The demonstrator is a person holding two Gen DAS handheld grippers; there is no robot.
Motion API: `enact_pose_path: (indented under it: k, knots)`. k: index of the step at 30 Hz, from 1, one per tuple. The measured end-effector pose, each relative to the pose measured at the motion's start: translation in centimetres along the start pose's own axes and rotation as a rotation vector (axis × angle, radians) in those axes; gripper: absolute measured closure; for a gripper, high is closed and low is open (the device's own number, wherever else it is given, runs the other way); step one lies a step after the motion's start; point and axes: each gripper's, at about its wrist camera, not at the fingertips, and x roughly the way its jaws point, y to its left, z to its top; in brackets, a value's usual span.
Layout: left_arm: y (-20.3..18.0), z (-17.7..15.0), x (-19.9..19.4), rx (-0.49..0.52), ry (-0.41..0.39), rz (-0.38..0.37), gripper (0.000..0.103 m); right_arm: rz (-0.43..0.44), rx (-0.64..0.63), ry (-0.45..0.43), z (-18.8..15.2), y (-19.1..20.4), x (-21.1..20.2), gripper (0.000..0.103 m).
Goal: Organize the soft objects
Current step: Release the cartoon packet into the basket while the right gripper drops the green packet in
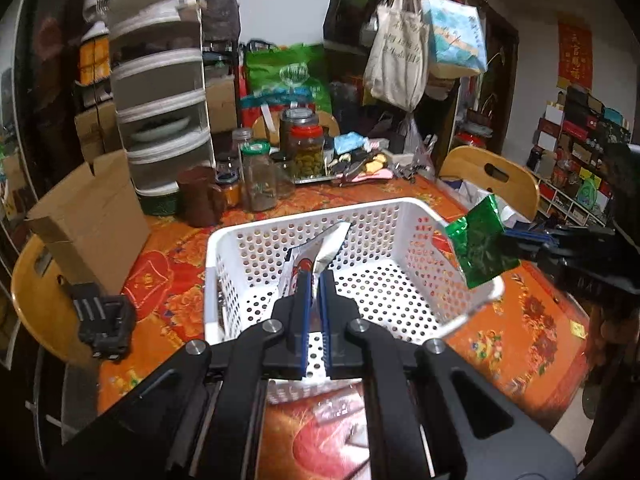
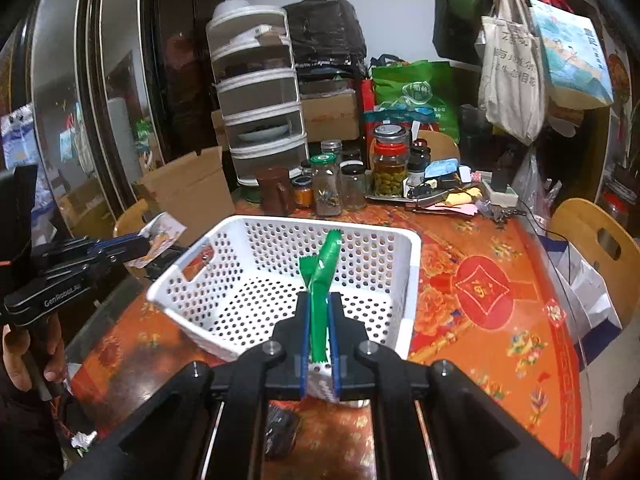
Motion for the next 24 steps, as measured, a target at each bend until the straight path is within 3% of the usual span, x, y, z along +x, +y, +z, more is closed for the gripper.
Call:
enact_pose_path:
  k: [8, 15, 17, 18, 20, 21, 22, 23, 24]
  knots:
    - [0.4, 0.2, 7.8, -0.054, 0.128, 0.021, 0.099, -0.074, -0.026, 0.106, 1.0, -0.5, 6.0, 0.096]
    - [1.2, -1.3, 11.9, -0.089, 0.197, 0.03, 0.099, -0.113, -0.036, 0.188, 0.7, -1.4, 9.6, 0.096]
    - [1.5, -1.6, 12.2, -0.101, 0.199, 0.024, 0.094, -0.119, -0.047, 0.199, 0.6, -1.4, 10.4, 0.095]
    - [1.7, -1.7, 12.2, -0.108, 0.197, 0.018, 0.085, -0.119, -0.055, 0.201, 0.5, -1.3, 10.6, 0.094]
    - [1.8, -1.9, 11.8, -0.11, 0.176, 0.023, 0.058, -0.126, -0.058, 0.189, 0.4, -1.3, 10.7, 0.077]
    - [1.8, -1.9, 11.5, -0.105, 0.161, 0.033, 0.039, -0.121, -0.058, 0.182, 0.4, -1.3, 10.6, 0.07]
    - [1.8, -1.9, 11.0, -0.099, 0.137, 0.048, 0.028, -0.115, -0.062, 0.174, 0.4, -1.2, 10.4, 0.051]
    - [1.7, -1.8, 10.7, -0.093, 0.122, 0.052, 0.026, -0.119, -0.068, 0.166, 0.4, -1.1, 10.3, 0.032]
    - [1.7, -1.8, 10.4, -0.089, 0.11, 0.051, 0.025, -0.123, -0.074, 0.158, 0.5, -1.0, 10.1, 0.027]
